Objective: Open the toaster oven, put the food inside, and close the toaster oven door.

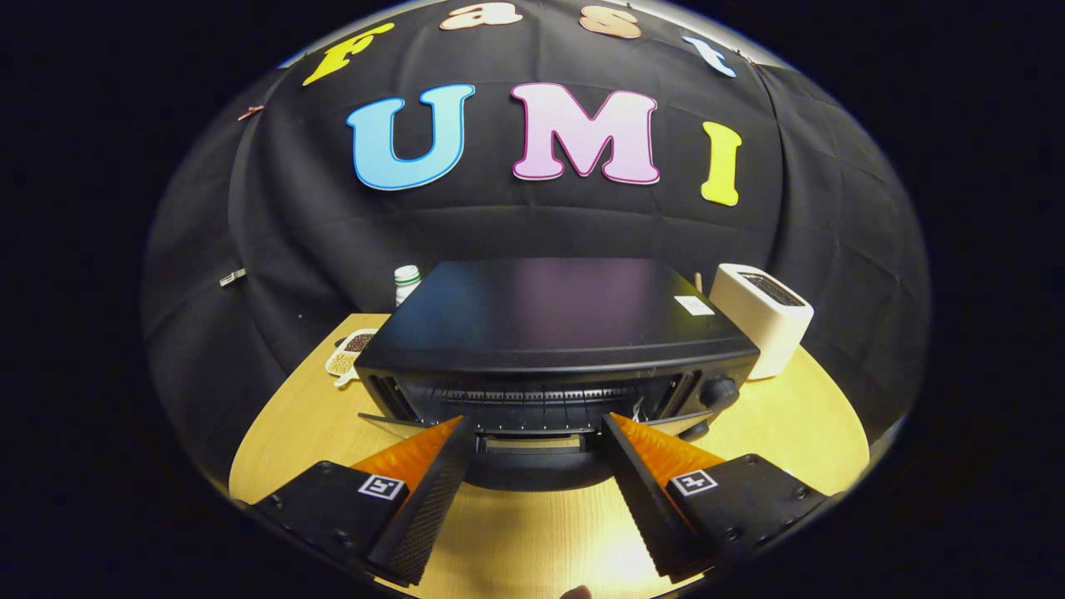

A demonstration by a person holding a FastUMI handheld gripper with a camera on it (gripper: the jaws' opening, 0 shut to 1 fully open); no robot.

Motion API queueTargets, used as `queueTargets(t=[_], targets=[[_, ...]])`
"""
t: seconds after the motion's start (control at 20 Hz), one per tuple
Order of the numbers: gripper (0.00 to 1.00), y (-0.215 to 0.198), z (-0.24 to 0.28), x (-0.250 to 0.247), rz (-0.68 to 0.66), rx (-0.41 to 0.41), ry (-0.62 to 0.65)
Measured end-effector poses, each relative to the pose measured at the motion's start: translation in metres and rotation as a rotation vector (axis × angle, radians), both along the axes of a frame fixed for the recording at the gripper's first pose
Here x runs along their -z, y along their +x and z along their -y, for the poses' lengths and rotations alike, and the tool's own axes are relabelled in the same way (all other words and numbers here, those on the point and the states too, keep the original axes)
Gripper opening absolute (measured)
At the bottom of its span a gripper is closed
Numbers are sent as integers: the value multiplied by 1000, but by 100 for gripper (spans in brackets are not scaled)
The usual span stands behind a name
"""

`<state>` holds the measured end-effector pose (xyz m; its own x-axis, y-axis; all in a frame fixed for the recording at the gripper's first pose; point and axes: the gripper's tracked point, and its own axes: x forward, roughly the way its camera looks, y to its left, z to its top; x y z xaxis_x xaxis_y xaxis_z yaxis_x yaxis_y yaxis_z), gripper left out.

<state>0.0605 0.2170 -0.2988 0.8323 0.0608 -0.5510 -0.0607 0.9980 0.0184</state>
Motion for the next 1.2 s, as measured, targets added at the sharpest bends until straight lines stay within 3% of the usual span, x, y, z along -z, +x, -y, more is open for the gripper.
queueTargets(t=[0.45,0.85,1.2], targets=[[99,-69,7,49,-125,-10,-33],[99,-103,14,103,-290,-48,-46],[99,-114,13,90,-301,-88,30]])
